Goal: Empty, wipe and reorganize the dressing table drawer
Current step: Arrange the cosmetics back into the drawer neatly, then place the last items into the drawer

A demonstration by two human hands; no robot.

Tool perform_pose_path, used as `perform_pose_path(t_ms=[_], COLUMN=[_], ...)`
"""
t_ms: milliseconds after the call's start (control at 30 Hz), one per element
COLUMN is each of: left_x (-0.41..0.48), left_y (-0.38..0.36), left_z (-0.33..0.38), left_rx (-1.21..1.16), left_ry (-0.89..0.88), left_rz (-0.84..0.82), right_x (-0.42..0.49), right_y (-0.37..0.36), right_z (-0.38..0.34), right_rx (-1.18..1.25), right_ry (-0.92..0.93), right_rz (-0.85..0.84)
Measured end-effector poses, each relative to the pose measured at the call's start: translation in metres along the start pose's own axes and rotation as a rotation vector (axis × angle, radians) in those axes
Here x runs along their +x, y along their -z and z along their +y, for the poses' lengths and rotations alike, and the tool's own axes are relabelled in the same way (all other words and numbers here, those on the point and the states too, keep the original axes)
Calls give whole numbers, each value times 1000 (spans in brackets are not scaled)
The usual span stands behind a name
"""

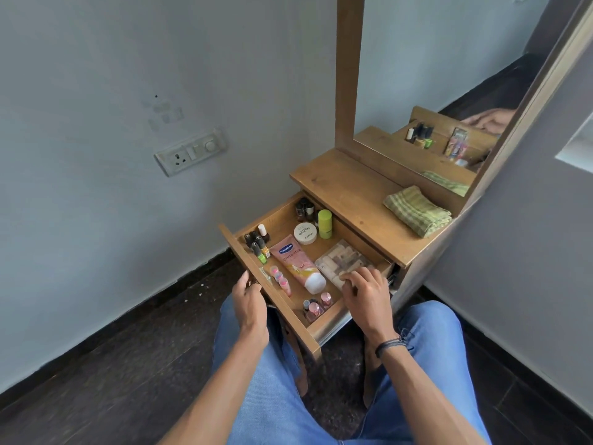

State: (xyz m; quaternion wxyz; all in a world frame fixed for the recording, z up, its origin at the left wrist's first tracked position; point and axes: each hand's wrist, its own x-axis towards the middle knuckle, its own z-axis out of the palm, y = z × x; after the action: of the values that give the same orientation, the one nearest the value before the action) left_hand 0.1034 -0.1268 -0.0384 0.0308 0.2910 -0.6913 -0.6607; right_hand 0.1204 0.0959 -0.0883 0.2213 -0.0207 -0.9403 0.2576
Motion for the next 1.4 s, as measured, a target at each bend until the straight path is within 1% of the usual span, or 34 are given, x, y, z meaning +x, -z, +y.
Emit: perform_pose_path(t_ms=[133, 200, 300, 367, 467, 567, 633, 667, 767, 867, 967, 1167, 1333, 1400], left_x=[2, 4, 6, 5, 7, 14, 19, 20, 22, 21, 20, 16, 21, 21], left_y=[9, 13, 16, 16, 14, 6, -1, -5, -16, -26, -35, -66, -91, -100], left_z=[-8, -13, -13, -10, -10, -8, -6, -5, 1, 8, 17, 30, 38, 42], left_rx=[42, 46, 47, 20, -17, 11, 5, -8, -11, 30, 86, 150, 218, 241], left_ry=[-57, -56, -44, -39, -34, -28, -19, -15, -5, 7, 44, 21, 12, 13], left_rz=[-128, -198, -242, -258, -288, -326, -335, -335, -361, -409, -484, -585, -653, -677], right_x=[-1, 2, 3, 3, -4, -24, -38, -42, -41, -32, -26, -5, 15, 20], right_y=[-1, 1, 8, 19, 35, 36, 28, 24, 18, 22, 28, 41, 47, 48], right_z=[-1, -3, -10, -17, -38, -58, -63, -64, -55, -40, -34, -20, -4, 4], right_rx=[13, 63, 147, 207, 249, 167, 69, 22, -102, -214, -292, -359, -405, -429], right_ry=[2, 0, 18, 102, 324, 478, 513, 513, 437, 285, 155, -76, -178, -185], right_rz=[-8, 28, 98, 142, 149, 47, -38, -54, -2, 74, 99, 69, 11, 5])
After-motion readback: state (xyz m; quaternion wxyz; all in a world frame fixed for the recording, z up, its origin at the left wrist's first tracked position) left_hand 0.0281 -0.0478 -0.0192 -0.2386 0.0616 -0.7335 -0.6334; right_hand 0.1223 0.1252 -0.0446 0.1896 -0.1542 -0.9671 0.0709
